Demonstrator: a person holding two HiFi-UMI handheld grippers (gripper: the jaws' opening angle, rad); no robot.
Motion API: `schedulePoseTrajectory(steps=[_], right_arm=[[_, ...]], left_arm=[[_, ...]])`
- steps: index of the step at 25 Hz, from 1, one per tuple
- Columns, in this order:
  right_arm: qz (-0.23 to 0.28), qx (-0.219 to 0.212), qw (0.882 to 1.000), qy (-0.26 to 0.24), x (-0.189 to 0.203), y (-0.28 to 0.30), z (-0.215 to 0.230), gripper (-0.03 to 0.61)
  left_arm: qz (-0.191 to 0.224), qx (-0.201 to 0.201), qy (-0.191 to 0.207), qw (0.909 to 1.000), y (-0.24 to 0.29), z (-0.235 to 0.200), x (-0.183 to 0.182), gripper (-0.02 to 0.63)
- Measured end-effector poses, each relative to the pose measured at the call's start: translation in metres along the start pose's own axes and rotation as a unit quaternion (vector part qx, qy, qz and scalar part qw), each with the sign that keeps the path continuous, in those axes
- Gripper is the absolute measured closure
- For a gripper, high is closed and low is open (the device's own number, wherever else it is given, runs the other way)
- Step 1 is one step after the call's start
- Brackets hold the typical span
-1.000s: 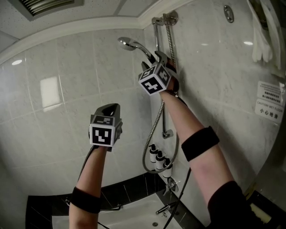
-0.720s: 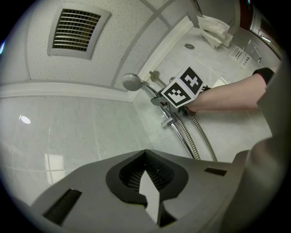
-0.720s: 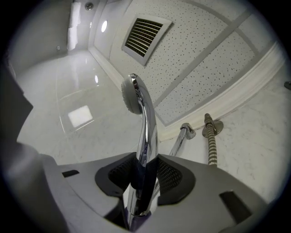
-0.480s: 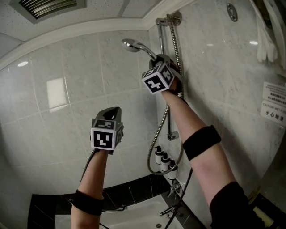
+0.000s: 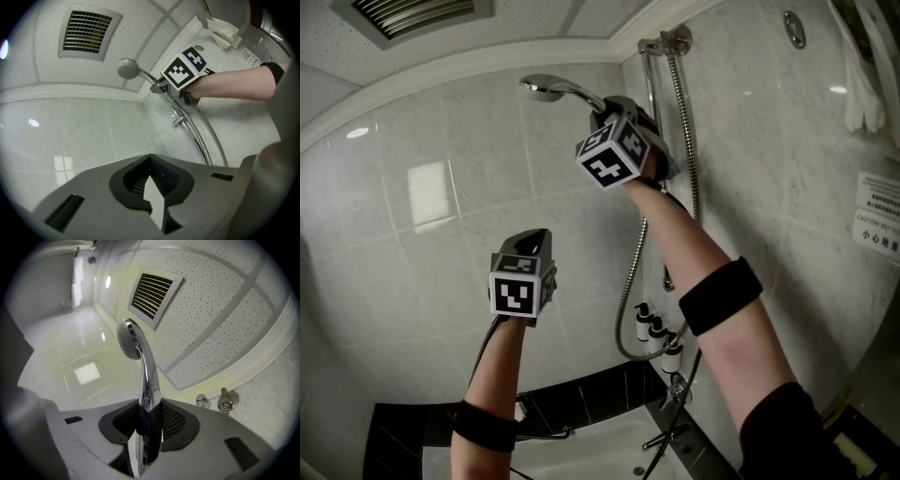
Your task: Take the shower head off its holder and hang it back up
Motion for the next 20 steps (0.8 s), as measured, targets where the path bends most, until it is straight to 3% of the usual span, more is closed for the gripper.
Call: schedulePoseTrajectory(steps=[11, 20], right_arm=[[-0.036, -0.062, 0.994, 0.081, 0.006, -0.032, -0.039, 0.449], [-0.056, -0.129, 0.972, 0.190, 0.012, -0.103, -0.101, 0.449]], left_arm=[[-0.014, -0.027, -0.013, 0.9995, -0.044, -0.024, 0.030, 0.614], [-0.050, -0.046, -0.047, 0.9966, -0.096, -0.028, 0.103, 0.614]])
Point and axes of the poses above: the fingertips, and each gripper's own axes: y forward along the fingers, z to its right, x out of its underside, the point moved 1 cm from there along -y, backward along the fingers, and after that the axes turned 11 degrees about x, right-handed, at the moved point
